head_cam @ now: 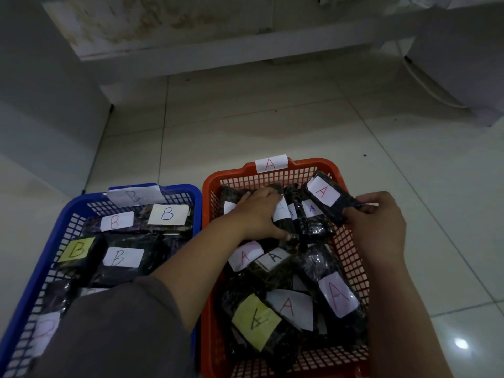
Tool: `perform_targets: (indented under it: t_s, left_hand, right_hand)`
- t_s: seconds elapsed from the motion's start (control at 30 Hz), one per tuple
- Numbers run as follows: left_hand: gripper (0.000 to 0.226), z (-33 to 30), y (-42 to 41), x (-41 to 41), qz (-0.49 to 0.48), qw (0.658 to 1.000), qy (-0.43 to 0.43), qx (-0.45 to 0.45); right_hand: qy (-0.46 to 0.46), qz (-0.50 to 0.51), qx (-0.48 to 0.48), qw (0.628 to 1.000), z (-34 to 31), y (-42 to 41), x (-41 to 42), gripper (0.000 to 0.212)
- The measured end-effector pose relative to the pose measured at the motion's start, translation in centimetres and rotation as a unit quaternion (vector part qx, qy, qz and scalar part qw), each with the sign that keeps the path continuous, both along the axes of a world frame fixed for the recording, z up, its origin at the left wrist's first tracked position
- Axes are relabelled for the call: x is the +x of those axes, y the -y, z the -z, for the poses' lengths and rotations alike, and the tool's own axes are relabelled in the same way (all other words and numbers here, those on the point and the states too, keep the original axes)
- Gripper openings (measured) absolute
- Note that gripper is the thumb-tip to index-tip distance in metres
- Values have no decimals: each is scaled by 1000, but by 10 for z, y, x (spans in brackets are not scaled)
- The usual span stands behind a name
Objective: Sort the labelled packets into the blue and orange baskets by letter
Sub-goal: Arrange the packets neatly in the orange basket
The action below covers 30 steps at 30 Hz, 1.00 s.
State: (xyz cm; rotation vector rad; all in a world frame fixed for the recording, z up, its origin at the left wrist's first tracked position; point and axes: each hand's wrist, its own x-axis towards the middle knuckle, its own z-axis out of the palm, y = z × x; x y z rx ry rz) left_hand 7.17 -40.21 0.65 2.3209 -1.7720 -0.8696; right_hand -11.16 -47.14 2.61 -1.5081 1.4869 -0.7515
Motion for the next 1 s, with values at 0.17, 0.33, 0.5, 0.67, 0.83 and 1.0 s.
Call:
perform_targets:
  t_s: [0.17, 0.33, 0.5, 0.67, 0.83, 1.0]
  left_hand:
    - [50, -12, 22, 4, -151, 963, -196, -111]
    - [48, -11, 40, 4, -67, 989, -114, -68]
    - [60, -2, 16, 11, -44, 996, -25, -76]
    - [32, -5, -27, 19, -81, 991, -40, -103]
    - [23, -12, -74, 15, -84, 993, -25, -77]
    - [28, -21, -103, -3, -66, 997, -7, -26]
  right_hand:
    - [-23, -19, -22, 999, 3, 1, 2, 12]
    - [-82, -30, -45, 995, 14, -4, 12, 15]
    - [-187, -97, -116, 971, 27, -8, 24, 18]
    - [-326, -197, -77, 921, 25, -6, 27, 24]
    - [-406, -320, -70, 853, 11, -17, 25, 39]
    - [-320, -323, -16, 891, 8, -22, 29, 44]
